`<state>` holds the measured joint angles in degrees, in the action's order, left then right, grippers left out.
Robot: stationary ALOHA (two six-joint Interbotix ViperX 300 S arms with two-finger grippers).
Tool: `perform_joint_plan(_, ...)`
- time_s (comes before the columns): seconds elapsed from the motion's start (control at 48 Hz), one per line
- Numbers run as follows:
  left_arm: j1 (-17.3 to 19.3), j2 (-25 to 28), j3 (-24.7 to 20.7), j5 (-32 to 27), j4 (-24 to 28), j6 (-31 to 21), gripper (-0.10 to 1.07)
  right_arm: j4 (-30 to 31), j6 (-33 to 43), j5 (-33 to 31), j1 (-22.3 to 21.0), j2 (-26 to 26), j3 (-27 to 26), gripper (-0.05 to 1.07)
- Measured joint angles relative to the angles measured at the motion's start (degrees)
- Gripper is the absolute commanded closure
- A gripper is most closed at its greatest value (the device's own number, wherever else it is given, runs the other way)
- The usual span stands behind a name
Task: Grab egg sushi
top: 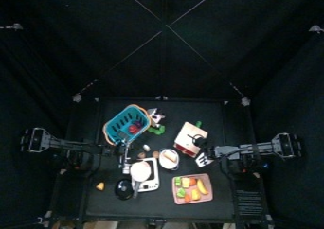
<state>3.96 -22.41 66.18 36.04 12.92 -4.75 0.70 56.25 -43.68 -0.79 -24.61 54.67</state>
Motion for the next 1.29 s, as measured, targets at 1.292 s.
perform_joint_plan(1.292, 0.09, -8.44, 6.15, -10.37, 1.76, 0.00, 0.11, 34.19, -0.09, 18.28, 2.72, 22.94, -17.84, 0.13)
